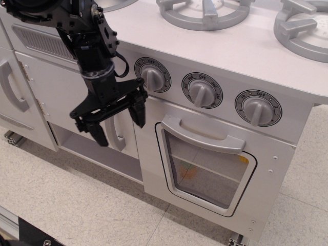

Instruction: Open oven

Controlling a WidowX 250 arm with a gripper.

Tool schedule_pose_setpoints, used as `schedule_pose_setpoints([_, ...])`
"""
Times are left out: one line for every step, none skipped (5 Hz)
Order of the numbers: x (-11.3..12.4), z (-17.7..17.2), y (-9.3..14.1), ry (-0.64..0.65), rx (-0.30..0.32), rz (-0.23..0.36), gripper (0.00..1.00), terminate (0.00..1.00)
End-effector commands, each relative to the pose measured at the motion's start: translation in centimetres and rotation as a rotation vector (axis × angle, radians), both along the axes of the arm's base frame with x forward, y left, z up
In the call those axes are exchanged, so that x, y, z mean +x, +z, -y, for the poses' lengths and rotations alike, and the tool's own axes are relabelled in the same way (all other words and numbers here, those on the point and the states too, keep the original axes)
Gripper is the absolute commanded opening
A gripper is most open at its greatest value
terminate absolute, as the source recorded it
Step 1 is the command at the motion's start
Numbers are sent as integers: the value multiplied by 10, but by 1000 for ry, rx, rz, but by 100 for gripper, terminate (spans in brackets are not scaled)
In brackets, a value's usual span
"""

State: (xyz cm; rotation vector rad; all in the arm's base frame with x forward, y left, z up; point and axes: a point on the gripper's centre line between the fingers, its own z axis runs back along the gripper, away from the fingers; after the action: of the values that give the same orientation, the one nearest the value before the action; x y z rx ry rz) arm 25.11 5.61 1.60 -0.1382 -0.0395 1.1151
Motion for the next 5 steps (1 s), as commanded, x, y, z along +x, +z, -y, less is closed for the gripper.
schedule_pose_setpoints([17,25,11,108,-78,105,100,0])
schedule_pose_setpoints([22,38,9,113,-104,117,100,0])
schedule_pose_setpoints([29,49,5,126,-117,127,100,0])
schedule_pose_setpoints([33,56,-8,129,-106,132,100,0])
schedule_pose_setpoints([39,61,-20,130,-92,163,100,0])
